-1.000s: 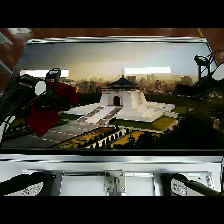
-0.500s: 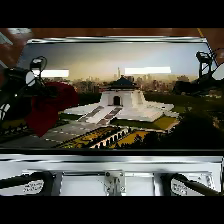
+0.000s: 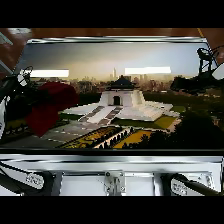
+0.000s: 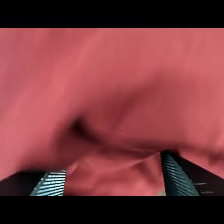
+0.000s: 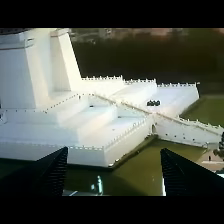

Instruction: Fold the shirts.

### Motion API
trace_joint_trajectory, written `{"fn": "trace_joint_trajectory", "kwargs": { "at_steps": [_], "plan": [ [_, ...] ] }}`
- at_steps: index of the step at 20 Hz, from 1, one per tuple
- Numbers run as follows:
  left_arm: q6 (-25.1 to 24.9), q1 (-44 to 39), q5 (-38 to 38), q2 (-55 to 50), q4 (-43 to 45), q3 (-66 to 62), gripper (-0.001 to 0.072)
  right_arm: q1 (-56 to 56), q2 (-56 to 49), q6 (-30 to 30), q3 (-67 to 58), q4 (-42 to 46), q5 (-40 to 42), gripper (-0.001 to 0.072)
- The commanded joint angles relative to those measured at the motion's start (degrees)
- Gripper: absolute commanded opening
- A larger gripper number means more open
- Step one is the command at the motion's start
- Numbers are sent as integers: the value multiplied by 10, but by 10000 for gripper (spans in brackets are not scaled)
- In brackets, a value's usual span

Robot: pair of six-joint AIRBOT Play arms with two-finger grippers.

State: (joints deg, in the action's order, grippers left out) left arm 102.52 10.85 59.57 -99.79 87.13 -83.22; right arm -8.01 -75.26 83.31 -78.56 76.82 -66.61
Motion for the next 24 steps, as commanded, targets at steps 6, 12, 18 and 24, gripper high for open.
{"fn": "trace_joint_trajectory", "kwargs": {
  "at_steps": [6, 12, 18, 24],
  "plan": [
    [-56, 5, -113, -26, -170, -3, 31, 0, 0, 0, 0, -20, 2, 691],
    [-181, -89, -69, 149, -176, -3, 30, 0, 7, -1, 0, -45, -5, 690],
    [-153, -312, -25, 296, -176, -3, 30, 0, 97, -15, 0, -17, -76, 691],
    [-43, -530, -147, 245, -177, 38, 30, 0, 172, -16, 0, 4, -174, 691]
  ]
}}
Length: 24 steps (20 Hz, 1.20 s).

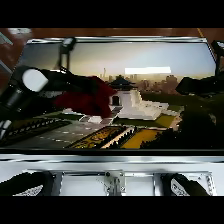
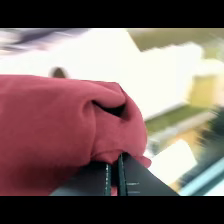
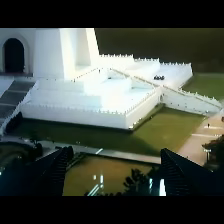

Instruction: Fold the shirts.

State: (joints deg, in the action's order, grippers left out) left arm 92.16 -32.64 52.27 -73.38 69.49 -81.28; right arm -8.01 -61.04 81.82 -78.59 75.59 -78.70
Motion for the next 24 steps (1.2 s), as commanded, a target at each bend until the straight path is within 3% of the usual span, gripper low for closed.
{"fn": "trace_joint_trajectory", "kwargs": {
  "at_steps": [1, 3, 4, 5, 9, 10, 11, 12, 15, 20, 24],
  "plan": [
    [67, -123, -103, -41, -7, 21, 30, 0, 30, -1, 0, 22, -65, 690],
    [67, -160, -159, -84, -42, 21, 31, 0, 28, -1, 0, 52, -76, 691],
    [65, -167, -177, -99, -56, 21, 82, 0, 26, -1, 0, 76, -75, 690],
    [65, -166, -184, -109, -64, 21, 85, 0, 24, -1, 0, 102, -74, 690],
    [40, -66, -106, -89, -63, 15, 86, -15, 3, -2, 0, 146, -64, 690],
    [28, -26, -71, -81, -63, 14, 222, -25, -7, -2, 0, 133, -62, 690],
    [48, 21, -29, -75, -65, 14, 684, -37, -19, -2, 0, 115, -62, 690],
    [58, 64, 21, -73, -79, 14, 711, -48, -31, -2, 0, 96, -62, 690],
    [-14, 150, 130, -75, -102, 16, 712, -62, -66, -2, 0, 69, -63, 691],
    [-17, 245, 124, -84, -75, 44, 711, -62, -117, -2, 0, 41, -83, 690],
    [-12, 265, 123, -156, -79, 90, 711, -62, -146, -2, 0, -39, -61, 690]
  ]
}}
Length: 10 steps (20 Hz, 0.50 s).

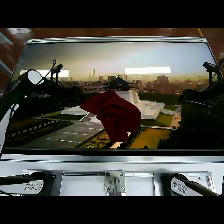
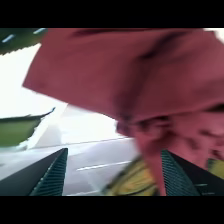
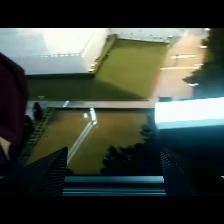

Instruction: Fold the shirts.

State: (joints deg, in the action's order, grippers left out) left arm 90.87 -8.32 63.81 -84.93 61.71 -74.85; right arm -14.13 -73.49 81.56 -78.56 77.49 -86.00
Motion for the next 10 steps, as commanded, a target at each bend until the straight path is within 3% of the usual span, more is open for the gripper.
{"fn": "trace_joint_trajectory", "kwargs": {
  "at_steps": [1, 6, 10],
  "plan": [
    [0, 20, 7, -65, -11, 26, 711, 0, -29, 0, 0, -79, 19, 690],
    [-4, 15, -83, -144, -119, 24, 711, 0, -61, 0, 0, -119, 38, 690],
    [-4, 9, -111, -170, -128, 24, 710, 0, -80, 5, 1, -129, 46, 690]
  ]
}}
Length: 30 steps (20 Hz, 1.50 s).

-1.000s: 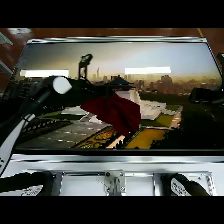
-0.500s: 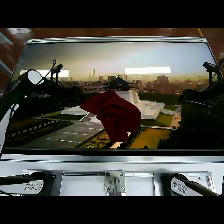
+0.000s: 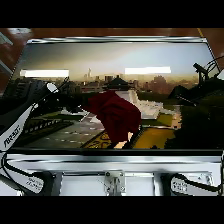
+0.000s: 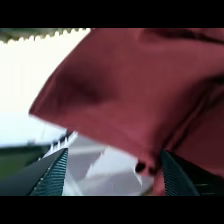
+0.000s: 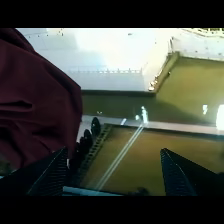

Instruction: Fold the shirts.

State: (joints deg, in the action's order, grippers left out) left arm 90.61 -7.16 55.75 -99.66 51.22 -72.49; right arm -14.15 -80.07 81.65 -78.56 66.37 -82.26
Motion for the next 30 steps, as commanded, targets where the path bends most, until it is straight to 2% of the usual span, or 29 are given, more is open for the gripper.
{"fn": "trace_joint_trajectory", "kwargs": {
  "at_steps": [1, 3, 5, 7, 8, 9, 10, 14, 19, 23, 24, 25, 26, 28, 30],
  "plan": [
    [-1, -3, -40, -25, -24, 1, 708, 0, -19, 7, 1, -27, 12, 690],
    [7, -2, -67, -24, -36, 0, 678, 7, -34, 6, 2, -45, 13, 690],
    [7, -5, -87, -24, -52, 1, 392, 35, -54, 5, 1, -44, 15, 691],
    [8, -11, -96, -25, -59, 1, 369, 72, -79, -3, 1, -44, 36, 691],
    [7, -11, -96, -24, -63, 1, 221, 89, -92, -3, 1, -44, 53, 691],
    [3, -11, -95, -24, -70, 1, 104, 102, -104, -3, 1, -44, 67, 691],
    [-5, -11, -93, -22, -76, 0, 34, 115, -117, -2, 1, -45, 74, 691],
    [-47, -11, -92, -5, -78, 0, 31, 153, -163, -6, 1, -45, 79, 691],
    [-47, -11, -90, 5, -78, 0, 31, 199, -203, -7, 1, -59, 85, 691],
    [-47, -16, -91, 5, -78, 0, 30, 244, -208, -2, 1, -81, 125, 689],
    [-47, -17, -91, 5, -78, 0, 30, 254, -208, 0, 1, -80, 127, 569],
    [-47, -18, -91, 6, -78, 0, 31, 262, -208, 0, 1, -81, 126, 224],
    [-47, -18, -90, 9, -78, 0, 30, 267, -208, 3, 1, -82, 125, 67],
    [-53, -18, -86, 24, -78, 0, 30, 266, -205, -2, -2, -75, 116, 58],
    [-88, -18, -89, 61, -77, 0, 29, 256, -179, -9, -4, -63, 114, 57]
  ]
}}
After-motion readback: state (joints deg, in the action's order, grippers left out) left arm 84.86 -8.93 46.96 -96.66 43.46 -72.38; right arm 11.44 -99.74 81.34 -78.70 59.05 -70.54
